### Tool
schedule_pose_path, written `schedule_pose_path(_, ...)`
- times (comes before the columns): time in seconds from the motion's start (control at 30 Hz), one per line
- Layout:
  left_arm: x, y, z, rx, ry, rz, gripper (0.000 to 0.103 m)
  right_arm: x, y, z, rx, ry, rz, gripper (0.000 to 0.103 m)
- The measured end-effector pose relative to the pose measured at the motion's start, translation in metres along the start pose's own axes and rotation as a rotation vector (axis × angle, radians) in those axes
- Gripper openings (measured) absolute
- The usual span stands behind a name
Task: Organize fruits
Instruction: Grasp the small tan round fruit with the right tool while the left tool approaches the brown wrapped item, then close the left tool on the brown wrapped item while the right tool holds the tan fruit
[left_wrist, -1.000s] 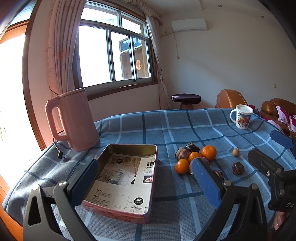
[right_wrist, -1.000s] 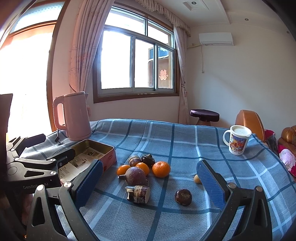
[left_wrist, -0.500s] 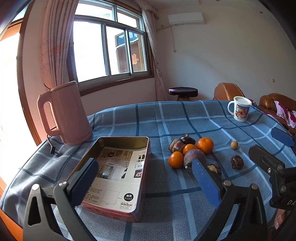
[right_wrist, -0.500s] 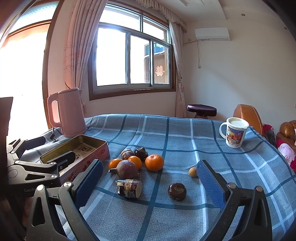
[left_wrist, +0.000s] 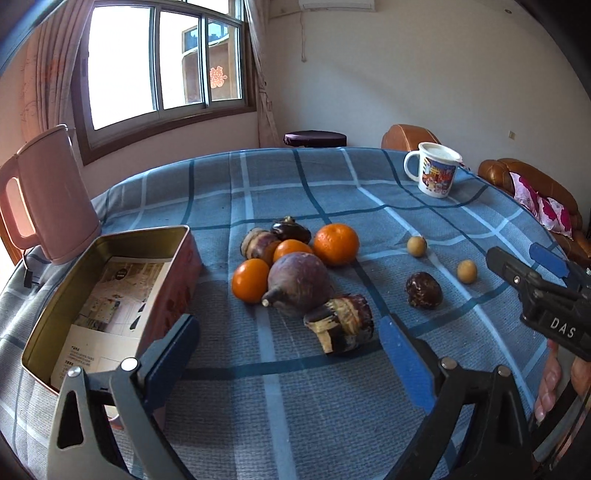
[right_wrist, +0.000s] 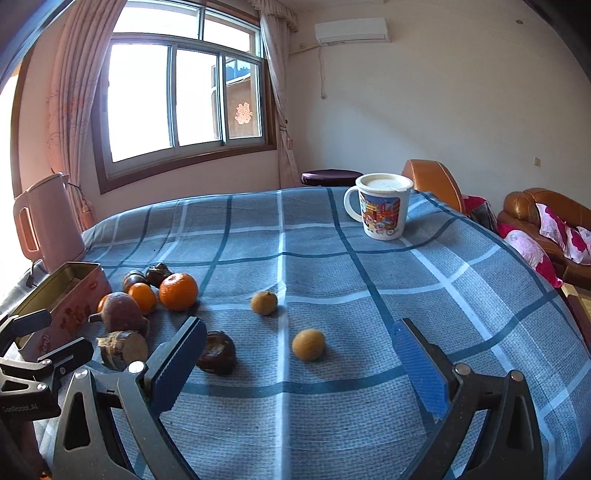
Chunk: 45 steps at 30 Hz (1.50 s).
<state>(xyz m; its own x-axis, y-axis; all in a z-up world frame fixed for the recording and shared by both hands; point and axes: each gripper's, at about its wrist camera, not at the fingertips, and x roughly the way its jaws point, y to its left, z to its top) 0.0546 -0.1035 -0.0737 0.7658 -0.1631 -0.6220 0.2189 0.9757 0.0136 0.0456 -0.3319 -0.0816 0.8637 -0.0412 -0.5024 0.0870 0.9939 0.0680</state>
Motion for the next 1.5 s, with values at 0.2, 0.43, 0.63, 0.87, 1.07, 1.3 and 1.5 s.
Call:
schedule_pose_path(0.2,0.022,-0.017,0.003,0.032,0.062,-0.028,0.083,0.021,-0.009,0.0,0.0,0.095,-0.002,0.075)
schedule_pose_path(0.43,0.031,-0.016,0.005,0.016,0.096,-0.071,0.067,0.052,-0.004,-0.001,-0.038,0.24,0.036,0.054)
schedule_pose_path(0.63,0.036,-0.026,0.005,0.064,0.112,-0.087,0.06,0.066,-0.003,-0.002,-0.05,0.303,0.056,0.035)
schedule_pose_path(0.87,0.033,-0.019,0.005,0.045,0.096,-0.113,0.052,0.063,0.0,-0.001,-0.059,0.283,0.096,0.029)
schedule_pose_path(1.07,0.024,-0.015,0.004,0.039,0.05,-0.109,0.052,0.053,0.003,0.002,-0.068,0.225,0.105,0.029)
schedule_pose_path(1.3,0.017,-0.013,0.004,0.034,0.0,-0.085,0.052,0.043,0.008,0.003,-0.098,0.167,0.122,0.029)
schedule_pose_path(1.5,0.012,-0.01,0.004,0.017,-0.041,-0.067,0.052,0.036,0.013,0.002,-0.122,0.132,0.144,0.029)
